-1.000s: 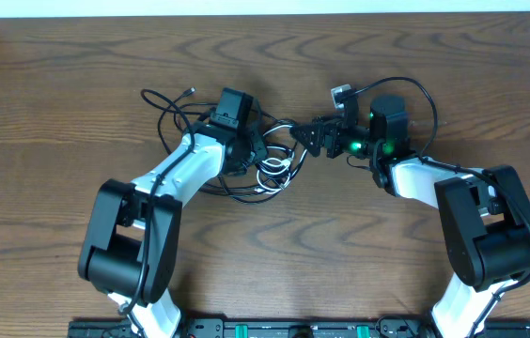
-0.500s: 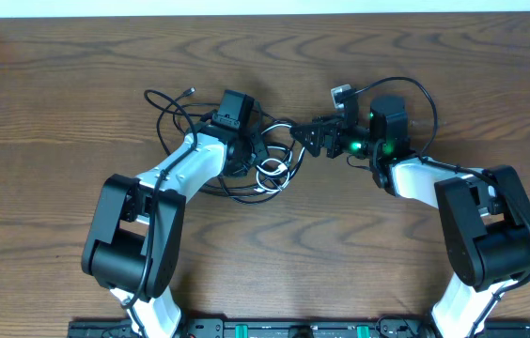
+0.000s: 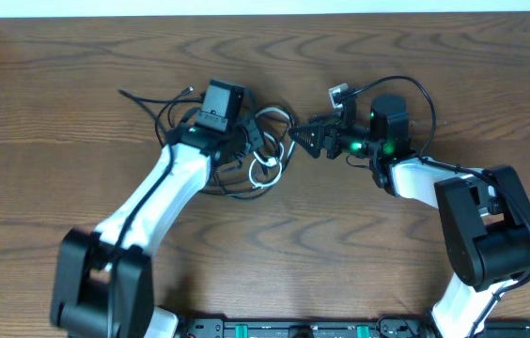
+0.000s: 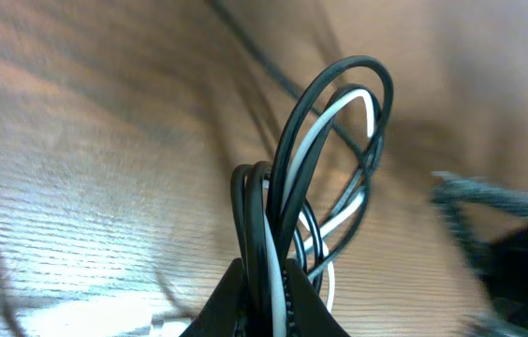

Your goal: Untangle cables

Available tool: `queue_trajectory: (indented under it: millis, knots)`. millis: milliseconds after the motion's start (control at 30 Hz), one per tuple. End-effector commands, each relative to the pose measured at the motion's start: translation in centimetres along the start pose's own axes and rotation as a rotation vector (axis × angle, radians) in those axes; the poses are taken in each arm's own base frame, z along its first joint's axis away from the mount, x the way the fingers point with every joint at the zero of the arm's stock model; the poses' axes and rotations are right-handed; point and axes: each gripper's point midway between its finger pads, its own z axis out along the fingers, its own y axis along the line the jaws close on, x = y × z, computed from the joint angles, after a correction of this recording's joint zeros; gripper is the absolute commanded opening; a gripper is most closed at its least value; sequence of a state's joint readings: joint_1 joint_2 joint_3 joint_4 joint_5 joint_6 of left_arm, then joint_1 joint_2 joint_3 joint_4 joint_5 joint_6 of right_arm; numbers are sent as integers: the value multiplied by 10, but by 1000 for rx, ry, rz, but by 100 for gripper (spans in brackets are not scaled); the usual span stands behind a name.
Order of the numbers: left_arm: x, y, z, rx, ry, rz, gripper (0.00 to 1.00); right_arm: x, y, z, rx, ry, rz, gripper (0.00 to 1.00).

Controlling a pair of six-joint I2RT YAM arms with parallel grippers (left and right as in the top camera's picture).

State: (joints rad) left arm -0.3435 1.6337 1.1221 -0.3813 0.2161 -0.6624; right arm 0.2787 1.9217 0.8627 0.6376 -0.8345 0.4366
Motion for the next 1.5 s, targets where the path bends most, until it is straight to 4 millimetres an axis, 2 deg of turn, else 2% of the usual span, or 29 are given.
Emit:
queue_trajectory:
  millis: [0, 167, 400, 633, 800, 933, 1033, 1200, 1333, 1400, 1467]
  knots:
    - [-15, -10, -22, 31, -85, 1, 7, -3, 12, -1, -65, 5, 4, 84]
    - [-23, -25, -35, 97, -119, -81, 7, -6, 22, 4, -92, -6, 24, 82]
    - [-20, -56, -40, 252, -71, -80, 7, -6, 36, 16, -95, -21, 56, 88]
    - [-21, -82, -49, 387, -42, -110, 8, 10, 58, 34, -123, 17, 42, 88]
    - [-25, -130, -79, 660, 25, -109, 8, 11, 59, 36, -117, 15, 43, 89]
    - [-39, -154, -105, 815, 27, -158, 7, 13, 58, 37, -113, 22, 49, 89]
    - [-40, -155, -105, 817, 25, -156, 7, 6, 54, 33, -108, 0, 94, 91]
    - [-45, -149, -107, 818, 14, -143, 8, -11, 33, 20, -63, -50, 214, 92]
    - [-43, -142, -112, 845, 13, -7, 7, -24, 11, 3, -29, -91, 233, 91]
    - [-38, -135, -113, 850, 36, 63, 7, -31, 0, -8, -16, -111, 275, 94]
    - [-32, -127, -111, 845, 55, 119, 7, -36, 1, -16, -54, -110, 267, 98]
